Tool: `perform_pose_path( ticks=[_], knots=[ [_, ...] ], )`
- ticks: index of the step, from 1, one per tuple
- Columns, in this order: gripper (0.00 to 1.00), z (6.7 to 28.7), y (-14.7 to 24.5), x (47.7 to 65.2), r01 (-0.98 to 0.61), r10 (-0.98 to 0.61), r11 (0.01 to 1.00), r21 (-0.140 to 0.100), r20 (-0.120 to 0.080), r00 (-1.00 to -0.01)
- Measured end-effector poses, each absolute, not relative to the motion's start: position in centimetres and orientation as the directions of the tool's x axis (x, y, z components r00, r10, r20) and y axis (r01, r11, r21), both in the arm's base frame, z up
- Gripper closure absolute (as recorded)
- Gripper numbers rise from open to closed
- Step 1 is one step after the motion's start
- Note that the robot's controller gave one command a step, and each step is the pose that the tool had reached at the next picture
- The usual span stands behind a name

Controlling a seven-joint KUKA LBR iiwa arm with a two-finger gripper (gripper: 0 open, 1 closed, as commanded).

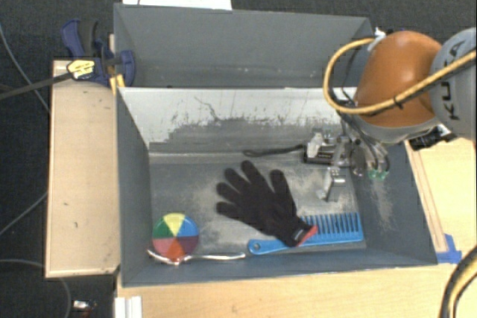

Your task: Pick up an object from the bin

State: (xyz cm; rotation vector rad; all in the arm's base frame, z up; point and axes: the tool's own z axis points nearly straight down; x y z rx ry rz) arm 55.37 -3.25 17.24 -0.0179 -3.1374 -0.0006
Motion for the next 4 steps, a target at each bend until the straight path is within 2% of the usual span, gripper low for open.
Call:
perform_pose_path(
  ticks=[1,2,3,4],
  knots=[
    [0.00,17.6,-3.2,55.5,0.010,0.010,1.000,0.000,-0.003,-1.000],
    [0.00,10.4,-2.8,52.8,-0.046,-0.046,0.999,-0.001,-0.008,-0.999],
    [0.00,8.6,0.9,54.6,0.264,0.264,0.965,0.004,-0.014,-0.964],
    [0.00,8.1,1.5,53.7,0.157,0.157,0.988,0.001,-0.008,-0.988]
  ],
)
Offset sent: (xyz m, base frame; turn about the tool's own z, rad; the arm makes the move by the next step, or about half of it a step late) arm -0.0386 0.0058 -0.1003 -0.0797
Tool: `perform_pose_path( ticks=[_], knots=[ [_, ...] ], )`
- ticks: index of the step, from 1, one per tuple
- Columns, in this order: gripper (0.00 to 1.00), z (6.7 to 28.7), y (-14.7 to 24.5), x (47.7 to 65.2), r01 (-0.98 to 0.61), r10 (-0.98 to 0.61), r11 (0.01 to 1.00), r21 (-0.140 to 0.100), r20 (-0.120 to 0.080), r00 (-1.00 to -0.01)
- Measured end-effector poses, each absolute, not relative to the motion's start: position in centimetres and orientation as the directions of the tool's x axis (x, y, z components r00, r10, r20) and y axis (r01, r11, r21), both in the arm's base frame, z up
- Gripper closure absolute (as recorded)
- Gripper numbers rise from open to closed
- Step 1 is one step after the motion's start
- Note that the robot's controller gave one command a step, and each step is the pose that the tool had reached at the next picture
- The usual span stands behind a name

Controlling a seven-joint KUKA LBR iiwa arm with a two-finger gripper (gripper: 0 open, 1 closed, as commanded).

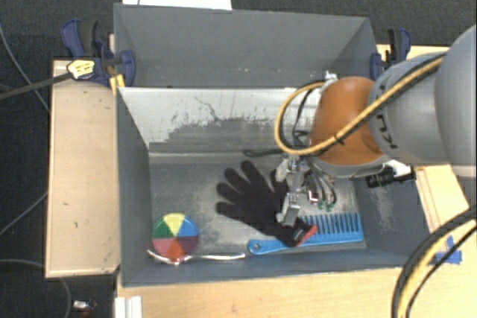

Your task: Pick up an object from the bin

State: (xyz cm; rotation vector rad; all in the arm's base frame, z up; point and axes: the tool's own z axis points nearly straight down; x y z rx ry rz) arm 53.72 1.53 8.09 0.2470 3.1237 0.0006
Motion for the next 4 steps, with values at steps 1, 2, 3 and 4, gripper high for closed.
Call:
perform_pose_path(
  ticks=[1,2,3,4],
  knots=[
    [0.00,7.1,5.1,53.6,-0.083,-0.083,0.997,0.001,-0.014,-0.996],
    [1.00,7.0,3.4,50.4,0.309,0.309,0.951,0.003,-0.012,-0.951],
    [1.00,7.0,3.4,50.4,0.308,0.308,0.951,0.003,-0.012,-0.951],
    [1.00,13.3,4.9,49.5,0.290,0.290,0.957,0.001,-0.007,-0.957]
  ],
)
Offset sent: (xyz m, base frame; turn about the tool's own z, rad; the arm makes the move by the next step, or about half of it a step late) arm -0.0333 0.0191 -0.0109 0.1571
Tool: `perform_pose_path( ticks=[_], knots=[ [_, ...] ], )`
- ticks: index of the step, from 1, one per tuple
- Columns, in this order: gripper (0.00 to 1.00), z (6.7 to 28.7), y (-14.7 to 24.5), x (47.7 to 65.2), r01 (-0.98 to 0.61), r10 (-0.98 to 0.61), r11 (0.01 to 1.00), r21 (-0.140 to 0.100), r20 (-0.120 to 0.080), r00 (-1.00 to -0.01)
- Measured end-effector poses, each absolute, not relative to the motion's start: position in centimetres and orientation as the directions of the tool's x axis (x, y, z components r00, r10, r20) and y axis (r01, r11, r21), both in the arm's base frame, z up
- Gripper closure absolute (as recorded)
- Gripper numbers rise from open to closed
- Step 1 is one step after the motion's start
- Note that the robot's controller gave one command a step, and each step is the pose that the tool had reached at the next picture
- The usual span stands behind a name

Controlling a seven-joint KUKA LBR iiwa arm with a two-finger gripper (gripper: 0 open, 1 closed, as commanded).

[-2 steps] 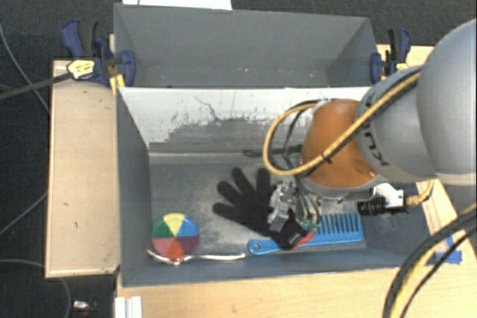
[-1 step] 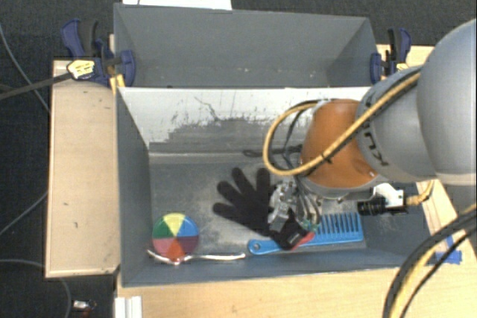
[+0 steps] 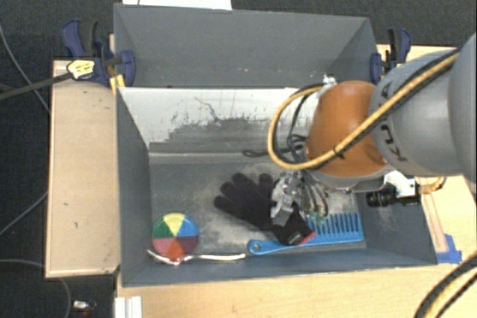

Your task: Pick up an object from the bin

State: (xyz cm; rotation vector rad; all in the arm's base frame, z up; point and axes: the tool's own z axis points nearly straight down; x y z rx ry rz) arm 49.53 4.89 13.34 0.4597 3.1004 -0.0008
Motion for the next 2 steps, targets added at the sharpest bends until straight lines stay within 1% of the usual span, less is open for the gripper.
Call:
perform_pose_path(
  ticks=[1,2],
  knots=[
    [1.00,11.8,5.5,49.6,0.042,0.042,0.999,0.000,-0.016,-0.999],
    [1.00,9.0,6.4,50.6,0.048,0.048,0.999,0.000,-0.014,-0.999]
  ],
)
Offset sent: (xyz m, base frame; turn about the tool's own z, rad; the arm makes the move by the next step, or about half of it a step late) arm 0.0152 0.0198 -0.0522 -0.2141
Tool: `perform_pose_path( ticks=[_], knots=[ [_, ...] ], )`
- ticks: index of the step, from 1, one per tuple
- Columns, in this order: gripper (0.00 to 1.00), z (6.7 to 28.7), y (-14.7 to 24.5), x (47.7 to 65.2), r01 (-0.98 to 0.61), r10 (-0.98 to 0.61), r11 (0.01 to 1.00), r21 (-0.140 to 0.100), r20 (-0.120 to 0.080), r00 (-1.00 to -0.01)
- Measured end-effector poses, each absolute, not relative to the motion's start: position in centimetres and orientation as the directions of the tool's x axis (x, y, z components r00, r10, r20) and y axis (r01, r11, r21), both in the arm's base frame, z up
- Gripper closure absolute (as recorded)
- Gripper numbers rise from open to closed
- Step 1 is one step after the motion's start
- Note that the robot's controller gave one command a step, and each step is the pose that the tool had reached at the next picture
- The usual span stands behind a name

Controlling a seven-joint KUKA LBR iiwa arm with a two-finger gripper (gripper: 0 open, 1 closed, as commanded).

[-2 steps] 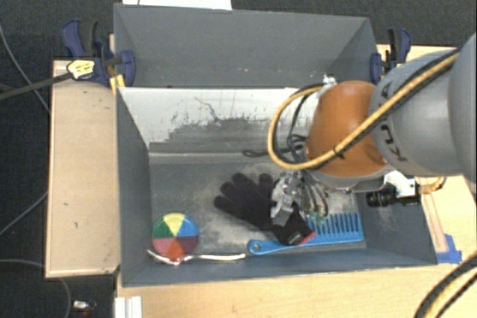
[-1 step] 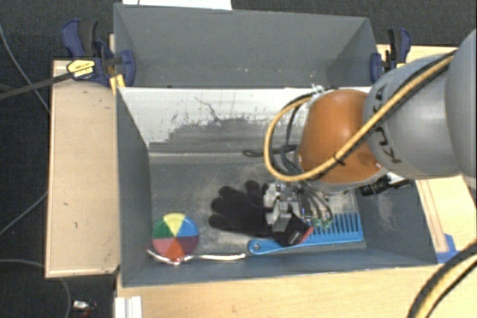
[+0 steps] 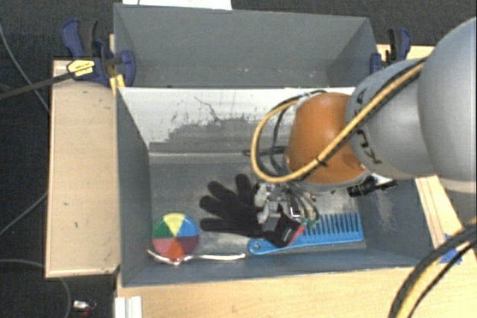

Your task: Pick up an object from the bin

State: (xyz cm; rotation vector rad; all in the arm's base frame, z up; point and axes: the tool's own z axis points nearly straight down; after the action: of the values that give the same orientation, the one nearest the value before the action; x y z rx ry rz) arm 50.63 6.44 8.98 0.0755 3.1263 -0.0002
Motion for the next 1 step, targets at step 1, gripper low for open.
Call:
perform_pose_path(
  ticks=[1],
  knots=[
    [1.00,7.37,7.54,49.62,-0.024,-0.024,1.000,-0.001,-0.009,-1.000]
  ],
)
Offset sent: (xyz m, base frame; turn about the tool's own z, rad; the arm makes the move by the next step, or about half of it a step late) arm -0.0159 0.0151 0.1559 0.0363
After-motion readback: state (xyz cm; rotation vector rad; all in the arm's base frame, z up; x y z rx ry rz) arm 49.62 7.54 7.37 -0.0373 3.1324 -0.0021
